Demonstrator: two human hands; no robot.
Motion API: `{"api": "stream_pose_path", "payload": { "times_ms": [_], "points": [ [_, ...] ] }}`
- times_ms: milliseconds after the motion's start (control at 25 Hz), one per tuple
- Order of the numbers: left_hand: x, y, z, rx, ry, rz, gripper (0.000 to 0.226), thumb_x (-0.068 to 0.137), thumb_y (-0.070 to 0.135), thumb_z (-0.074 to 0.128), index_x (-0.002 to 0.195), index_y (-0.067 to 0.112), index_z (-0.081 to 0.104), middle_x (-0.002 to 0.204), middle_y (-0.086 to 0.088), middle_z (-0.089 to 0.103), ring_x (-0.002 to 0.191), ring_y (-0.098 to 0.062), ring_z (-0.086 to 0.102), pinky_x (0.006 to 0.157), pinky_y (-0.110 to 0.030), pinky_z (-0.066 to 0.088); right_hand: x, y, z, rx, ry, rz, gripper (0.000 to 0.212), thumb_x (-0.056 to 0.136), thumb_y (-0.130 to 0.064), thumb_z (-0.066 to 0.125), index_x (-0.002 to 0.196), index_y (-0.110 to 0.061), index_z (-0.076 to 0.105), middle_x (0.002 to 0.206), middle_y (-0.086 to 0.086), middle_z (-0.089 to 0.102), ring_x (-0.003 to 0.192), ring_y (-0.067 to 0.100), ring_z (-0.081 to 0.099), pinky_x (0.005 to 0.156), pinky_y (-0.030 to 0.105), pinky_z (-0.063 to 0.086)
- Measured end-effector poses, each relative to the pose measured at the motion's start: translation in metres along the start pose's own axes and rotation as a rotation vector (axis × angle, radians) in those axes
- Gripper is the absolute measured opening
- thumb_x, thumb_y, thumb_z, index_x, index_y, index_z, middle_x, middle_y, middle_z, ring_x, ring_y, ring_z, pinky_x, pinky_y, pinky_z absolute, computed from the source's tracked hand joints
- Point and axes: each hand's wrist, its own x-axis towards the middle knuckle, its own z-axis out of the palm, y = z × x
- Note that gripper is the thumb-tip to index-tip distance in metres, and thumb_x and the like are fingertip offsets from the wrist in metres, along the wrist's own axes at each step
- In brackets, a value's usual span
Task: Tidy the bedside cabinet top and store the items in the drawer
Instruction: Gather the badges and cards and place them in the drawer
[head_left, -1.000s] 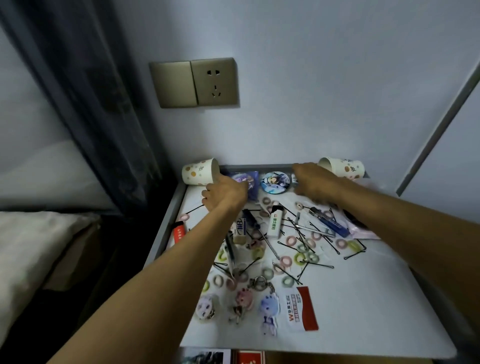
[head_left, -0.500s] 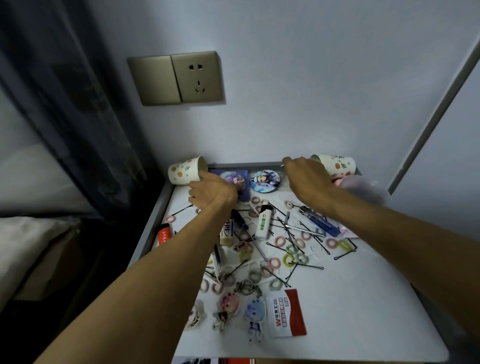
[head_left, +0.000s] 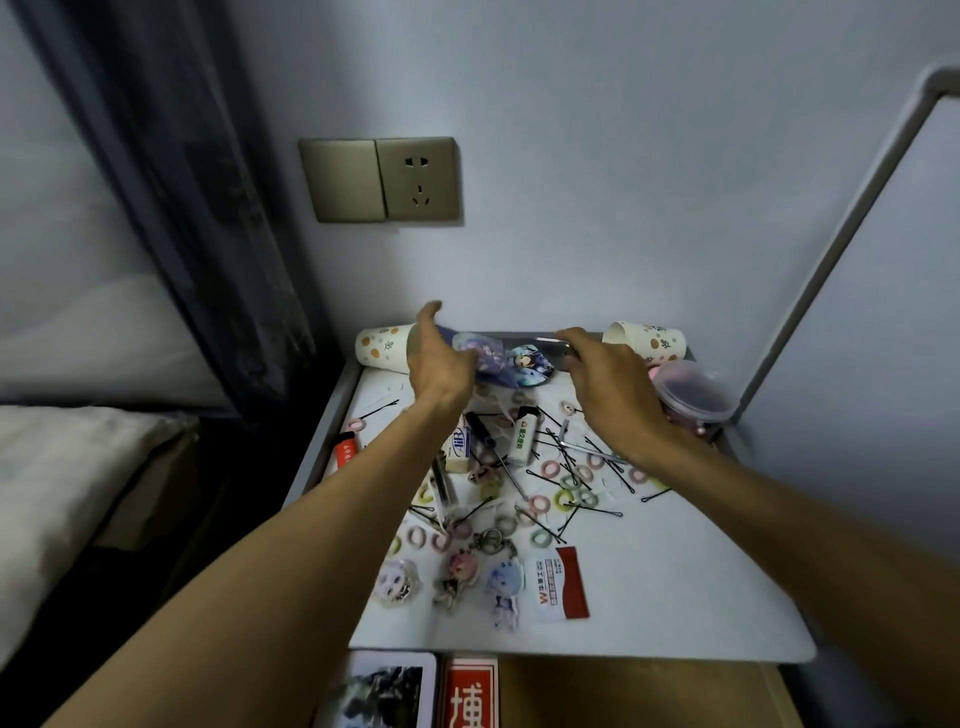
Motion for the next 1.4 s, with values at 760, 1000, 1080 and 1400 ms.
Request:
{"api": "stream_pose_path", "payload": {
  "times_ms": [760,1000,1080,1400],
  "points": [
    [-0.235,-0.059,-0.145,-0.326,-0.255,-0.322,0.023,0.097,0.024,0.06,0.084,0.008,0.07,0.06,0.003,0.071,0.048,-0.004,0.063,0.046,-0.017,0.046,-0.183,-0.097,-0.02,0.431,-0.259,0.022,0.042,0.085,-0.009,0.071,0.122,-0.028,0.066,0.129,-0.01,0.061,0.114,0.001,0.055,0.092,0.015,0.046],
    [-0.231,-0.064,-0.159,-0.19,-0.257,-0.242,0.023,0.098,0.023,0.058,0.091,0.004,0.069,0.076,-0.005,0.072,0.06,-0.006,0.067,0.052,-0.016,0.046,-0.16,-0.052,0.009,-0.055,-0.309,0.45,0.058,0.077,-0.043,0.078,0.118,-0.009,0.055,0.115,0.012,0.059,0.103,0.029,0.057,0.078,0.033,0.045],
    [-0.229,-0.067,-0.161,-0.104,-0.262,-0.195,0.027,0.098,0.027,0.058,0.099,0.002,0.069,0.092,-0.015,0.073,0.08,-0.023,0.069,0.065,-0.027,0.046,-0.159,-0.051,0.018,-0.087,-0.305,0.465,0.057,0.076,-0.044,0.079,0.112,-0.008,0.054,0.112,0.013,0.062,0.102,0.032,0.058,0.079,0.037,0.048],
    [-0.228,-0.067,-0.167,-0.128,-0.338,-0.184,0.025,0.096,0.022,0.06,0.101,-0.001,0.068,0.096,-0.016,0.074,0.087,-0.029,0.072,0.08,-0.041,0.056,-0.165,-0.069,-0.01,0.45,-0.182,0.562,0.045,0.078,-0.02,0.081,0.119,-0.012,0.063,0.1,0.0,0.068,0.087,0.014,0.066,0.068,0.019,0.05]
  ]
}}
